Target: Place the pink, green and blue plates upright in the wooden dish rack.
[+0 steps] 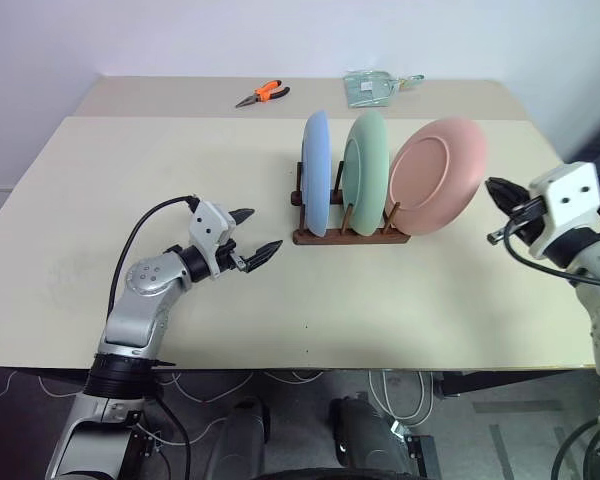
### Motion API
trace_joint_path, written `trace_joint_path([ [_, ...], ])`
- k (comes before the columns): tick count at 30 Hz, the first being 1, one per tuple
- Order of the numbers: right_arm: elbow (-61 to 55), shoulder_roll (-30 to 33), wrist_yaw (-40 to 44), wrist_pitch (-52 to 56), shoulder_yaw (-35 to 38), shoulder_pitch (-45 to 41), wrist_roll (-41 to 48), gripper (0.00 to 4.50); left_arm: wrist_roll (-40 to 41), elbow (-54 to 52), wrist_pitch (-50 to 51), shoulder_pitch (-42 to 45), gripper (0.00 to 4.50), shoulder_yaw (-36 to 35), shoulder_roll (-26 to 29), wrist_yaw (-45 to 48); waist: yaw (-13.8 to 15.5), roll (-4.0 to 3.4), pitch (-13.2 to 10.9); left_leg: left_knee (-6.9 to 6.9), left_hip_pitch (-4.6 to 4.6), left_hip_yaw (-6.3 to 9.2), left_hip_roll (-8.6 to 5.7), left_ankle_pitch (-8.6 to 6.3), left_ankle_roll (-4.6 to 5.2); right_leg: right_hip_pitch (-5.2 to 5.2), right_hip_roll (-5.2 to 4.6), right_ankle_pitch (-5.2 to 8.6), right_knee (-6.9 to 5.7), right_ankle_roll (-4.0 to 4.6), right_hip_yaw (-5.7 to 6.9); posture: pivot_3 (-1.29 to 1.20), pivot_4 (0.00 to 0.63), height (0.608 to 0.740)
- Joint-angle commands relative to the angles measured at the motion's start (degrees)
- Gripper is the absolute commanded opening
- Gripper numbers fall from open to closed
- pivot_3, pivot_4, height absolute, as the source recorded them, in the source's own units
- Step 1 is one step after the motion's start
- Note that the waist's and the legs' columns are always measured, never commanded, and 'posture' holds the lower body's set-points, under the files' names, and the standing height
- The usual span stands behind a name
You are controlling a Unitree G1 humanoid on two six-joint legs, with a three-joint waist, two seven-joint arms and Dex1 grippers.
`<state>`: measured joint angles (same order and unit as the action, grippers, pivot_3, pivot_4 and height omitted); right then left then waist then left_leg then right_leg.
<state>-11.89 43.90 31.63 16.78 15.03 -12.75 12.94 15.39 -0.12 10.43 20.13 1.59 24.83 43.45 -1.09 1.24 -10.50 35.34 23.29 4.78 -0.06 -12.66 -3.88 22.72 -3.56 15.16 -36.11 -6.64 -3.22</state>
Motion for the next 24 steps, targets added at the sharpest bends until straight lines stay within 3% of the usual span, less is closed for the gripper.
trace_joint_path([
  [1,-1.2,0.8,2.9,-3.5,-2.0,-3.1,-0.4,0.06,-0.2,-2.0,-1.0,-0.5,4.36,-0.1,0.5,0.3,0.0,0.00,0.0,0.00,0.00,0.01,0.00,0.00,0.00,0.01,0.01,0.00,-0.01,0.00,0.00,0.00,0.150,0.740],
  [5,-0.7,0.1,4.0,-3.3,-1.2,-3.6,0.9,0.06,-0.1,-2.9,-0.8,-1.6,4.36,-0.9,0.8,-0.1,0.3,0.00,0.0,0.00,0.02,0.03,0.00,0.00,0.00,-0.01,-0.01,0.00,0.01,0.00,0.01,0.00,0.150,0.740],
  [11,9.0,0.3,0.6,-5.4,1.1,-1.1,-3.5,0.06,-2.4,-1.2,-2.5,-2.0,4.36,-1.8,1.1,-2.8,0.5,0.01,0.0,0.05,0.02,0.04,-0.02,0.00,0.00,-0.07,-0.02,0.00,0.03,0.00,0.01,0.00,0.150,0.740],
  [16,11.0,-1.5,4.0,-5.4,4.0,3.7,1.5,0.06,-6.7,5.8,-3.5,-1.4,4.36,-5.4,3.6,-9.9,-0.1,-0.05,0.0,0.02,-0.04,0.04,-0.01,0.00,0.00,-0.05,0.01,0.00,-0.03,0.00,0.01,0.00,0.150,0.740],
  [24,11.6,-4.3,7.9,-2.7,3.6,5.1,7.0,0.06,-4.6,4.6,-2.9,-7.6,4.36,-9.3,7.5,-8.1,0.0,-0.09,0.0,0.02,-0.10,0.01,0.01,0.00,0.00,-0.09,-0.01,0.00,-0.06,0.00,-0.01,0.00,0.150,0.740],
])
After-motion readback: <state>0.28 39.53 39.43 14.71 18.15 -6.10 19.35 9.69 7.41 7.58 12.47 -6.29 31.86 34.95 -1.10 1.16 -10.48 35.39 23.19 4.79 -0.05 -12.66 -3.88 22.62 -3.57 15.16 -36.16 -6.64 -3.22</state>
